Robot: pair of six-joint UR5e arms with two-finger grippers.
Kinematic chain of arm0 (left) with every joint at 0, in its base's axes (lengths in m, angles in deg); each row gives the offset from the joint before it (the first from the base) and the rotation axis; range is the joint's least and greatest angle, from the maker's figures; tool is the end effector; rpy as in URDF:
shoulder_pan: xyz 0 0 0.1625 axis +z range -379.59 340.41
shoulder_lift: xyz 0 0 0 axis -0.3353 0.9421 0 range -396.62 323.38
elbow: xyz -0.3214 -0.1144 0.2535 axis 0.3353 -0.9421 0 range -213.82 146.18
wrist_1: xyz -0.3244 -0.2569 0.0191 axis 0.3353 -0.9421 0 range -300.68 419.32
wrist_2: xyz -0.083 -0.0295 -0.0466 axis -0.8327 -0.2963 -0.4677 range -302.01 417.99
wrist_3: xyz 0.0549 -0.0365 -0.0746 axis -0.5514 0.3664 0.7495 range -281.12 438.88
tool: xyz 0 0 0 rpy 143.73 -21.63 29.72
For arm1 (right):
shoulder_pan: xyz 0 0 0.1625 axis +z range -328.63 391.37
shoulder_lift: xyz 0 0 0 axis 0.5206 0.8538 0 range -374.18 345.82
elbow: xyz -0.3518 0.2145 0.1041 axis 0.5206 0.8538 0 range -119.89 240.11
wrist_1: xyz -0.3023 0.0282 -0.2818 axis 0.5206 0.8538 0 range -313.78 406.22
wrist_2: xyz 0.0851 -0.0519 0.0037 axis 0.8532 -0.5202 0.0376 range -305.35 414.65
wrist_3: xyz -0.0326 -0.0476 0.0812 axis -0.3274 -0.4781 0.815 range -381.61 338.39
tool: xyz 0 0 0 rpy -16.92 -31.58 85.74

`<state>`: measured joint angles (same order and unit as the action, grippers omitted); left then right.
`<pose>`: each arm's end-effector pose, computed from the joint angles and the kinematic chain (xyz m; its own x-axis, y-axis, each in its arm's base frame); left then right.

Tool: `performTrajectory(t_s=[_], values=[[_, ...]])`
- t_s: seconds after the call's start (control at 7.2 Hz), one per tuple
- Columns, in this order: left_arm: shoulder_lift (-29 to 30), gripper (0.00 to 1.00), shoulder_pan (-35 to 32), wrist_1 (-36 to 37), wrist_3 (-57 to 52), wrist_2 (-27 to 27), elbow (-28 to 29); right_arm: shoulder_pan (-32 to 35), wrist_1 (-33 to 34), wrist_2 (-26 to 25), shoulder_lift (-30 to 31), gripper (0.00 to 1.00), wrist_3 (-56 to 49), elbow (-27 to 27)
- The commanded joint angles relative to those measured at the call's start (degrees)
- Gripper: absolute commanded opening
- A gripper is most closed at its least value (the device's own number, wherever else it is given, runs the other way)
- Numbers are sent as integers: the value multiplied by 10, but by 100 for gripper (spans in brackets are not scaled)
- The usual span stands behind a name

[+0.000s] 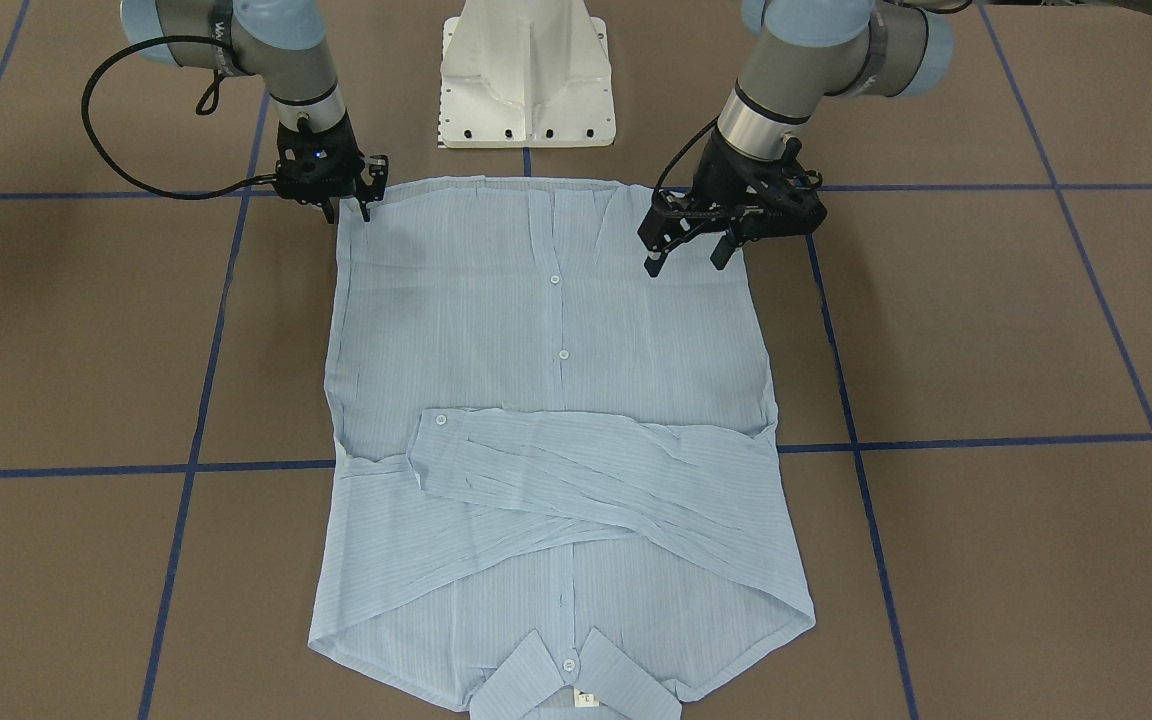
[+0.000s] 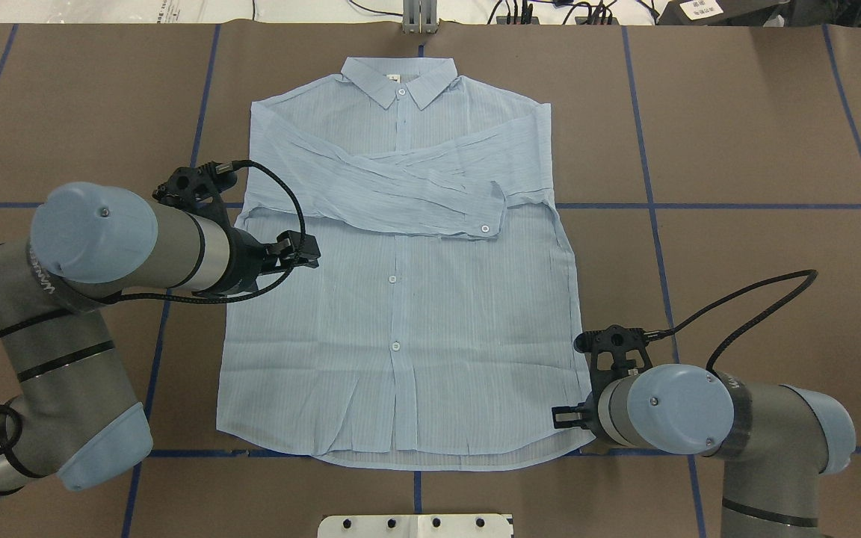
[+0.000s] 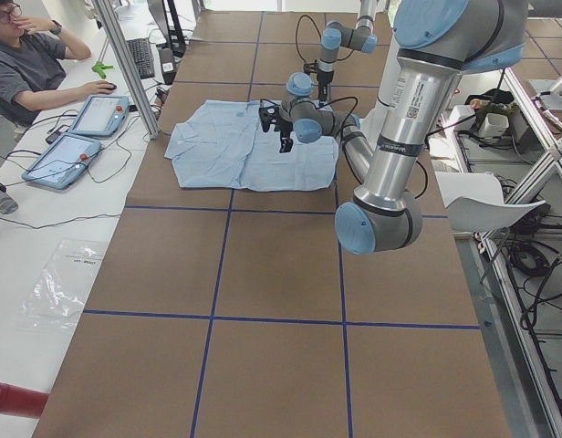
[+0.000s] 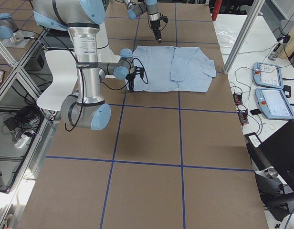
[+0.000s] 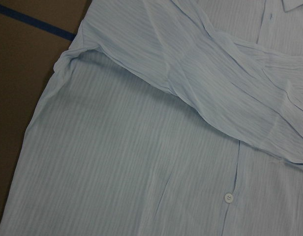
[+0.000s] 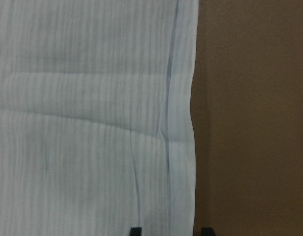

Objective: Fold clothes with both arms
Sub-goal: 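Lower both grippers along the shirt sides toward the hem nearest the robot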

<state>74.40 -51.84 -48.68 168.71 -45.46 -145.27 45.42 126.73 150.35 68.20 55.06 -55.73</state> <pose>0.4277 -0.4000 0.2555 0.4180 -0.2602 -0.8704 0.3465 0.9313 -0.1120 -0.4785 -0.2470 0.3721 0.7315 -0.0535 0.6798 -0.0073 0.9962 0.0863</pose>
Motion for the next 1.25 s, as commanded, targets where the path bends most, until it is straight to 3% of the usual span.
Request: performTrajectory(t_s=[0.0,0.42,0.69,1.11], values=[[2,100,0,1,2,0,-1,1,1,0,4,47,1,-1],[3,100,1,0,2,0,-1,1,13,4,5,46,1,-3],[3,100,1,0,3,0,0,0,13,5,5,39,1,-3],[3,100,2,0,2,1,4,0,18,21,0,1,2,-9]])
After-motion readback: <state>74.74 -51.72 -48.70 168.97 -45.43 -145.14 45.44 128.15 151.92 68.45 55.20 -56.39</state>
